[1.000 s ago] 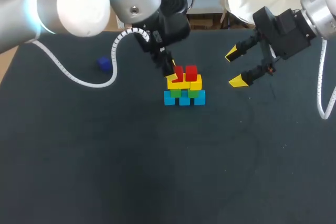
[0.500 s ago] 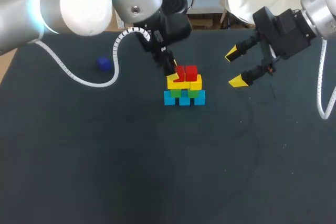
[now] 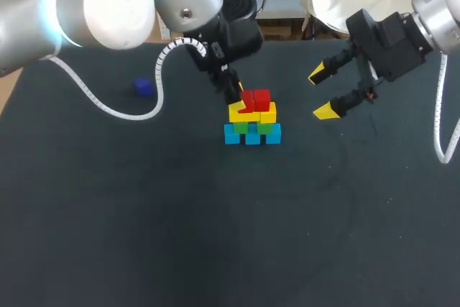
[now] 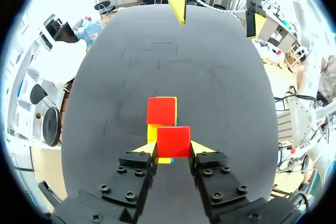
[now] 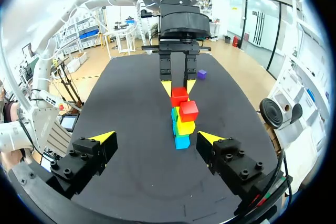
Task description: Place the blue cubes, place green cubes on the blue cubes, place the yellow cubes on the green cubes, then place the red cubes on the yellow cubes, and place purple cube on the red cubes.
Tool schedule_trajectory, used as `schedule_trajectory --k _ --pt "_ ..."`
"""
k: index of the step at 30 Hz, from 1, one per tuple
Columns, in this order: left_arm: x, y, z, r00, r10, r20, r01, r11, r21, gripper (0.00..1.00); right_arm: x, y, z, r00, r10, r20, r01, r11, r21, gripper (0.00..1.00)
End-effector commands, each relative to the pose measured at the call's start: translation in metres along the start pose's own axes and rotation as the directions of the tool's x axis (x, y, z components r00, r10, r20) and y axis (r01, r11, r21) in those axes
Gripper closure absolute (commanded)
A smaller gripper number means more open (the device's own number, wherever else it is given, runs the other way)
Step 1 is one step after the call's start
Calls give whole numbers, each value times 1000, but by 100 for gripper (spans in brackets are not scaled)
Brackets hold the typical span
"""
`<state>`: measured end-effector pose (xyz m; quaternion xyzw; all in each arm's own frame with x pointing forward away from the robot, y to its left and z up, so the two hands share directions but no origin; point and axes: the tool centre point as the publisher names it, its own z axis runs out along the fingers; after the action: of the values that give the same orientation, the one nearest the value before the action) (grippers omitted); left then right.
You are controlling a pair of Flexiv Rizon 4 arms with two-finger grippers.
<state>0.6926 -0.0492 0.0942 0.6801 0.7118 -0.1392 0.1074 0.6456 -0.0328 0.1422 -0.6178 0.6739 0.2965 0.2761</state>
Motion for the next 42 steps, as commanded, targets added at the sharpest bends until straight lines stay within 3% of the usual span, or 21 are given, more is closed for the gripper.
schedule_trajectory --k 1,42 --pt "-1 3 1 1000 4 -2 -4 1000 7 100 0 0 0 1000 -1 2 1 1000 0 0" --pt "3 11 7 1000 -15 -15 15 1000 3 100 0 0 0 1000 -1 2 1 1000 0 0"
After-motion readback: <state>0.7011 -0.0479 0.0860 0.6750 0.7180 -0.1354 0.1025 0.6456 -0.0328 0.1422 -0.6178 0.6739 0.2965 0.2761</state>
